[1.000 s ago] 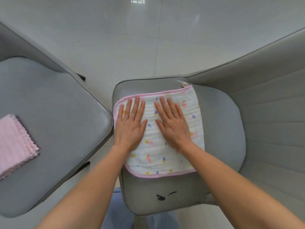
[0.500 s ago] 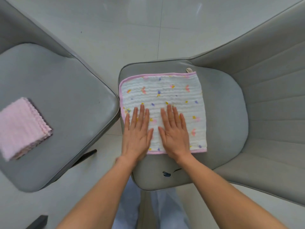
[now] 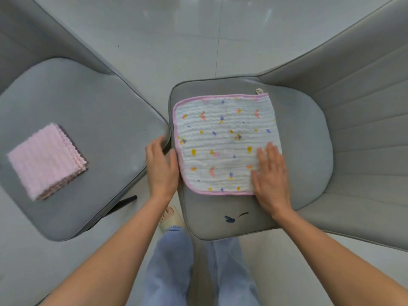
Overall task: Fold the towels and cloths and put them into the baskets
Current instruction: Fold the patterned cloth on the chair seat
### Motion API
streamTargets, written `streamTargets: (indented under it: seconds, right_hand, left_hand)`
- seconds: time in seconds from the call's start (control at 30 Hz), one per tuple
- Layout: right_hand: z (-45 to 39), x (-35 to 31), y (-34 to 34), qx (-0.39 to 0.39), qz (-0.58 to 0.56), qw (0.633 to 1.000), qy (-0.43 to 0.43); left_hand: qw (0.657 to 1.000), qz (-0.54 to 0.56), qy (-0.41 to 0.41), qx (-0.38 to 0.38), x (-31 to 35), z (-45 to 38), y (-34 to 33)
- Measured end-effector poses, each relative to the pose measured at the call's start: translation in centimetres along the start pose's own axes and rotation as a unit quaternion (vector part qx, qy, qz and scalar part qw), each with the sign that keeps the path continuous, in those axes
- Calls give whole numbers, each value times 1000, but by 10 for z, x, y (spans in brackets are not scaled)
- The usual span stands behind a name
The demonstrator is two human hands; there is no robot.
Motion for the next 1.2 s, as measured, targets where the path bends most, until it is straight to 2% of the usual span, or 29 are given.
streamTargets:
  seconds: [0.07, 0.17, 0.2, 0.27, 0.4, 0.53, 0.63, 0.7, 0.73, 0.77, 0.8, 0.83, 0.87, 0.93, 0.97, 1.0, 1.13, 1.2]
  right_hand:
    - [6, -37, 1, 12, -41, 995, 85]
    - [15, -88, -1, -8, -82, 982, 172]
    - [16, -100, -3, -22, -84, 978, 189]
    - [14, -118, -7, -47, -79, 973, 210]
    - [6, -137, -14, -75, -72, 973, 205]
    - [0, -152, -27, -84, 25, 988, 128]
    - [-8, -163, -32, -44, 56, 994, 81]
    - [-15, -167, -26, -19, 64, 995, 72]
    - [-17, -168, -20, -16, 61, 996, 62]
    - [-19, -167, -15, -17, 45, 998, 43]
    - [-20, -164, -13, -23, 9, 999, 21]
    - [-20, -159, -10, -26, -37, 999, 1]
    - [-20, -153, -9, -41, -88, 995, -24]
    - [-18, -141, -8, -67, -173, 981, -48]
    - [-17, -135, -5, -62, -206, 975, -52]
    - [-14, -129, -1, -54, -241, 967, -61]
    - [-4, -103, 16, -52, -359, 927, -96]
    - [-1, -91, 26, -56, -363, 925, -97]
  left_hand:
    - [989, 88, 111, -33, -6, -1, 5]
    - [946, 205, 225, -112, -15, 1, -4]
    - [942, 212, 232, -115, -15, 1, -5]
    - [958, 171, 204, -109, -7, -2, -5]
    - [970, 128, 169, -117, 10, -13, -10]
    - [962, 122, 200, -143, 9, -26, -14]
    - [959, 98, 196, -183, 14, -35, -9]
    - [979, 38, 141, -139, 22, -42, 3]
    - [991, -5, 82, -105, 27, -45, 11]
    - [995, -55, -5, -78, 31, -48, 19]
    - [985, -109, -110, -74, 35, -51, 24]
    - [957, -174, -216, -88, 38, -53, 26]
    - [910, -244, -315, -113, 37, -54, 24]
    - [809, -361, -432, -170, 30, -58, 19]
    - [777, -394, -449, -199, 27, -63, 17]
    - [759, -412, -455, -219, 27, -67, 16]
    - [739, -439, -449, -245, 48, -78, 12]
    - [725, -445, -461, -253, 60, -79, 10]
Point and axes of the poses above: each hand's wrist, its own z-axis away from the middle knuckle, its own y-axis out of the back of the hand, x = y × z, the point moved 4 cm from there along -z, towards the middle knuckle, and after that the axes turned 13 degrees about -x, right-handed, at the moved point
